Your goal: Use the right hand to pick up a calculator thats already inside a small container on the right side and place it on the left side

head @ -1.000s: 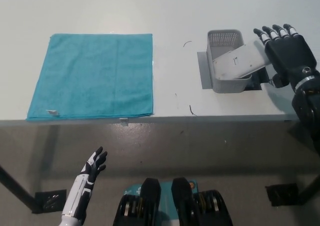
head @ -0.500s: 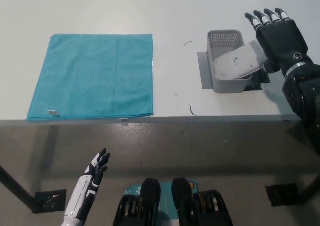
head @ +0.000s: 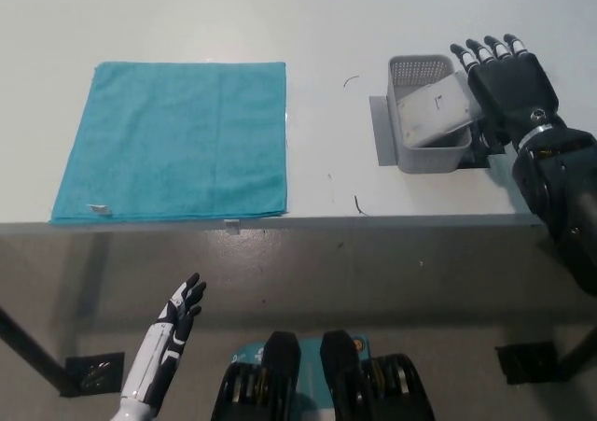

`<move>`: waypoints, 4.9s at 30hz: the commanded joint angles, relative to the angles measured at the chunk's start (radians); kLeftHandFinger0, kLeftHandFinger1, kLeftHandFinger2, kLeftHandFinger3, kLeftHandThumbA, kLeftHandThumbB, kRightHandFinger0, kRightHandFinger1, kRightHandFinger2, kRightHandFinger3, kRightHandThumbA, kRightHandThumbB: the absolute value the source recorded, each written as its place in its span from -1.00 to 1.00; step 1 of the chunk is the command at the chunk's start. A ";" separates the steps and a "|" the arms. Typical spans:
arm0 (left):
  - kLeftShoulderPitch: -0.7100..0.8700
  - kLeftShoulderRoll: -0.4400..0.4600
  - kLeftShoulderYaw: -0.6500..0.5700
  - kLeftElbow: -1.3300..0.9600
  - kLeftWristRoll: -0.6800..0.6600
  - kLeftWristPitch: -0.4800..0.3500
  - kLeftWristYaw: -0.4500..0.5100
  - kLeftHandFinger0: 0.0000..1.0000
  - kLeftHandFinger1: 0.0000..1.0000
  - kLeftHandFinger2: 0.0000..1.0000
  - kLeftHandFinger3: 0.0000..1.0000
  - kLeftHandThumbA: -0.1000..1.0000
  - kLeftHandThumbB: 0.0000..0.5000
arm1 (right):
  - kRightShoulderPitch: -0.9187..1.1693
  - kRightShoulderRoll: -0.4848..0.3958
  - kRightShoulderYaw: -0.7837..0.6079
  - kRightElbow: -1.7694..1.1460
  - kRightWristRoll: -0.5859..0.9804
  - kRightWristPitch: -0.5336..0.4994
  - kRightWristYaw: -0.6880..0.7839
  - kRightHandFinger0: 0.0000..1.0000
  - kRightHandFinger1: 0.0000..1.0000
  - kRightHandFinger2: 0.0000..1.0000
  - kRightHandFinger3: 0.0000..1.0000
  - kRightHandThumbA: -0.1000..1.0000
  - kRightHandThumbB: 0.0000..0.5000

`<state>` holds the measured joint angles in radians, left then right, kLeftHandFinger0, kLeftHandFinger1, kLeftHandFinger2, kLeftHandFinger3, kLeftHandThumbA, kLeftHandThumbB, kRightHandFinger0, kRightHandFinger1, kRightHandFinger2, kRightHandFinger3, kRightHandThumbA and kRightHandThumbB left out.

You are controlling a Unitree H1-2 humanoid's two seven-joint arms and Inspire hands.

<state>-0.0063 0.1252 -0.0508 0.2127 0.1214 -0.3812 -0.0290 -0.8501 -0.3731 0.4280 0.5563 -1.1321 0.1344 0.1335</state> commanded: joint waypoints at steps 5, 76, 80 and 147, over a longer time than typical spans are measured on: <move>-0.018 0.015 0.004 -0.012 0.004 -0.048 0.001 1.00 1.00 1.00 1.00 1.00 -0.98 | -0.096 0.000 0.012 0.028 0.016 0.001 -0.049 1.00 1.00 1.00 1.00 1.00 1.00; -0.031 0.026 0.001 -0.007 0.006 -0.049 -0.006 1.00 1.00 1.00 1.00 1.00 -0.93 | -0.332 0.056 -0.038 0.280 0.172 -0.319 -0.815 -1.00 -0.57 0.27 -0.14 -1.00 0.06; -0.029 0.026 0.000 -0.014 0.012 -0.044 -0.004 1.00 1.00 1.00 1.00 1.00 -0.94 | -0.383 0.123 -0.007 0.398 0.181 -0.342 -0.848 -1.00 -0.55 0.31 -0.07 -1.00 0.04; -0.002 0.027 -0.042 -0.046 0.012 -0.039 -0.033 1.00 1.00 1.00 1.00 1.00 -0.81 | -0.425 0.617 0.087 0.897 0.390 -0.069 -0.514 -0.90 -0.75 -0.25 0.26 -0.87 -0.28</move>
<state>-0.0143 0.1397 -0.0884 0.1970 0.1327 -0.3882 -0.0489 -1.2059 0.2421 0.5129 1.4707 -0.7735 0.0244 -0.3774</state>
